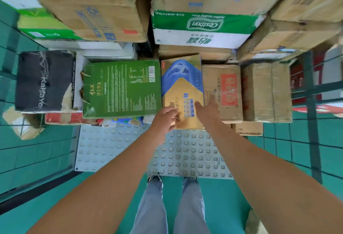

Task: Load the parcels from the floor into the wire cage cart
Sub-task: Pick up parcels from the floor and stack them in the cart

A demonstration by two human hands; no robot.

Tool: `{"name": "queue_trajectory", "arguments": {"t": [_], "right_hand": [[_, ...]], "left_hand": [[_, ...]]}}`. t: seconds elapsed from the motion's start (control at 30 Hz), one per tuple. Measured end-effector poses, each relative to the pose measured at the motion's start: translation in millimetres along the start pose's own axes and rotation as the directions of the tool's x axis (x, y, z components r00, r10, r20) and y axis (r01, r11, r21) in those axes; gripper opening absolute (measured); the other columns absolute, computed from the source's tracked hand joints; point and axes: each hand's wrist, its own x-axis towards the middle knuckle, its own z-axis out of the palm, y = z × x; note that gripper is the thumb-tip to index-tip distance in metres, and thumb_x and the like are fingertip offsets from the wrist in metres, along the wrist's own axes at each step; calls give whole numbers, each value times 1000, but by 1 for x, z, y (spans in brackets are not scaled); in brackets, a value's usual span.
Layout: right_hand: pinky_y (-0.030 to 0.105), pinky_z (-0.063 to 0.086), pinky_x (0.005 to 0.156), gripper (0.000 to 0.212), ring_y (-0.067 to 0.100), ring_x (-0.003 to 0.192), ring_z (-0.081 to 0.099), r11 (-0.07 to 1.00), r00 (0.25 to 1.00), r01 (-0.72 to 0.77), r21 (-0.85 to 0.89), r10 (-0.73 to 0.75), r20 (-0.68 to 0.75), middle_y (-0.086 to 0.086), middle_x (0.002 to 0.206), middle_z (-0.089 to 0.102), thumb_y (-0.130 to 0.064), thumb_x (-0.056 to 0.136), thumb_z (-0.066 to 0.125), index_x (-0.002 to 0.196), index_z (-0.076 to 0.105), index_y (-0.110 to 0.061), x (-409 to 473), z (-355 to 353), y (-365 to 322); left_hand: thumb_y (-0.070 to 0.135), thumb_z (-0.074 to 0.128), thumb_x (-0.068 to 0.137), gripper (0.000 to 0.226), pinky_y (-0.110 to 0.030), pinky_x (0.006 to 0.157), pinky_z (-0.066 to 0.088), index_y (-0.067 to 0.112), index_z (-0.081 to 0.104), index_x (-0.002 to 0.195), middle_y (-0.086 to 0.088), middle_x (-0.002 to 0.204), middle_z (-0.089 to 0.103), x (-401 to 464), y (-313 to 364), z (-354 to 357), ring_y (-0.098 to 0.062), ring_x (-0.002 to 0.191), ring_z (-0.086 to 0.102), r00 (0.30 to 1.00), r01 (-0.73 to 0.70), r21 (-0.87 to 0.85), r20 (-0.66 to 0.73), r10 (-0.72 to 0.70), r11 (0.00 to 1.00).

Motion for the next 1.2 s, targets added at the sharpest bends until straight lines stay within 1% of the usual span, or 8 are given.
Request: {"name": "queue_trajectory", "arguments": {"t": [0.1, 0.2, 0.27, 0.3, 0.33, 0.43, 0.9, 1.2], "right_hand": [[43, 44, 102, 61, 28, 129, 53, 971, 996, -81, 224, 68, 63, 4, 148, 46, -39, 99, 57, 154, 36, -21, -55, -21, 4], [27, 45, 71, 21, 8, 78, 57, 891, 979, -191, 412, 142, 148, 5, 105, 53, -30, 98, 51, 109, 58, -14, -106, -51, 17], [32, 44, 87, 30, 8, 91, 33, 770, 966, -253, 586, 170, 194, 1, 109, 56, -37, 100, 53, 117, 58, -12, -151, -68, 26], [36, 41, 101, 35, 30, 139, 44, 714, 966, -256, 652, 163, 200, -1, 117, 57, -42, 103, 53, 126, 56, -16, -172, -76, 32], [38, 37, 108, 40, 24, 124, 52, 666, 968, -250, 703, 148, 203, 0, 125, 56, -45, 105, 51, 135, 53, -19, -192, -80, 37], [37, 36, 115, 43, 26, 132, 51, 541, 975, -220, 812, 143, 169, 3, 136, 60, -45, 105, 53, 138, 55, -17, -252, -100, 51], [39, 51, 105, 41, 16, 115, 67, 422, 963, 130, 897, 160, -215, 0, 124, 71, -54, 100, 56, 125, 64, -22, -437, -159, 228], [40, 53, 101, 40, 21, 114, 68, 205, 832, 267, 942, 443, -333, 6, 121, 73, -52, 97, 61, 117, 70, -18, -571, -148, 427]], "left_hand": [[25, 59, 103, 24, -40, 102, 55, 24, 64, 127, 2, 127, 62, -42, 14, -11, -18, 119, 60, 999, -36, 14, 32, 35, 999], [22, 58, 103, 25, -40, 102, 55, 22, 65, 127, -1, 126, 62, -87, 28, -12, -20, 118, 60, 995, -68, 11, 79, 67, 998], [21, 58, 103, 16, -40, 102, 55, 25, 67, 116, -2, 122, 63, -118, 33, -12, -19, 113, 62, 989, -73, 22, 132, 69, 997], [20, 58, 103, 13, -39, 100, 55, 26, 68, 110, -2, 122, 64, -133, 34, -11, -19, 112, 63, 985, -72, 30, 157, 66, 997], [20, 58, 103, 13, -38, 96, 56, 27, 68, 107, -2, 124, 64, -147, 34, -11, -20, 113, 64, 981, -75, 35, 182, 68, 997], [17, 60, 103, 15, -33, 86, 57, 25, 70, 110, -5, 130, 65, -187, 32, -7, -22, 115, 65, 958, -100, 65, 277, 79, 993], [26, 58, 105, 16, -45, 110, 47, 26, 63, 120, -4, 129, 65, -323, -67, 70, -25, 121, 63, 726, -319, 274, 686, 49, 907], [33, 57, 105, 30, -47, 110, 49, 22, 61, 132, -4, 127, 69, -427, -219, 128, -26, 119, 66, 638, -402, 409, 767, -70, 819]]}}
